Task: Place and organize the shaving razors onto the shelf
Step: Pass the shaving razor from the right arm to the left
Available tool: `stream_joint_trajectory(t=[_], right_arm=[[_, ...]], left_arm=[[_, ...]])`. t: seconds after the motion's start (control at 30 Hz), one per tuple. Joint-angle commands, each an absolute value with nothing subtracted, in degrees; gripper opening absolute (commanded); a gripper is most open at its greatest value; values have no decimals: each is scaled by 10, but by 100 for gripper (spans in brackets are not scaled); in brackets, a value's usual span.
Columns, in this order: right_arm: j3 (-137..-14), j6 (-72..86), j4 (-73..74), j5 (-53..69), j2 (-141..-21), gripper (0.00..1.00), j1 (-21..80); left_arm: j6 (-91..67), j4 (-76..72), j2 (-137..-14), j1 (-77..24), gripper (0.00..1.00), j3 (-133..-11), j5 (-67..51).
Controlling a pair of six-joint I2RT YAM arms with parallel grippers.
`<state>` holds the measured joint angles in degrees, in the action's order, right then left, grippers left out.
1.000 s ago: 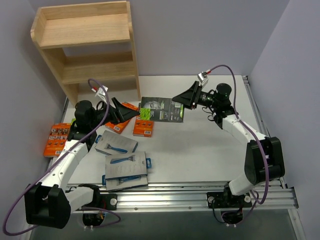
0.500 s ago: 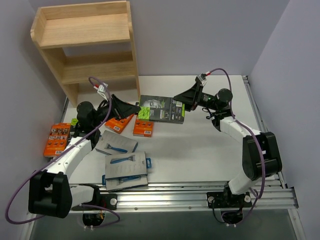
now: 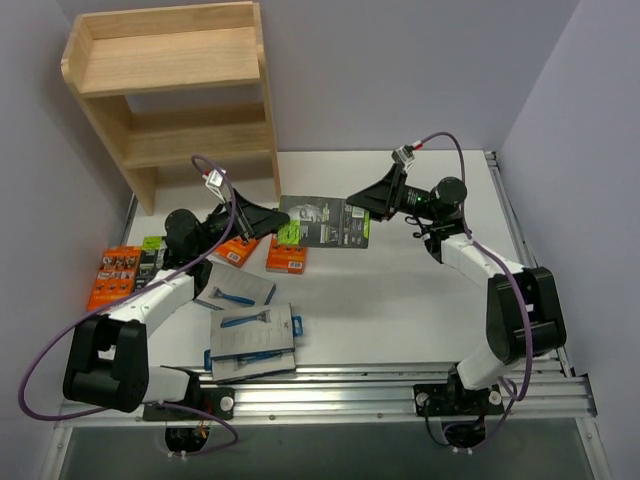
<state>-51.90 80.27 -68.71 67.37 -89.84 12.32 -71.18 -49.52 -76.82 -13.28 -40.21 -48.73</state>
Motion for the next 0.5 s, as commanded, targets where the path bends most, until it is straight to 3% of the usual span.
stream_joint_trajectory(t=[0.0, 0.03, 0.17, 0.47], right_arm=[[-540, 765, -700, 673, -854, 0, 129], [-541, 756, -694, 674, -853, 0, 131], [-544, 744, -677, 672, -850, 0, 133], [-549, 744, -675, 669, -856, 0, 140]], left_arm=[[-765, -610, -777, -137, 98, -400, -501], [-767, -614, -779, -137, 100, -400, -501], [-774, -631, -786, -141, 81, -397, -505], [-752, -616, -780, -157, 72, -402, -532]])
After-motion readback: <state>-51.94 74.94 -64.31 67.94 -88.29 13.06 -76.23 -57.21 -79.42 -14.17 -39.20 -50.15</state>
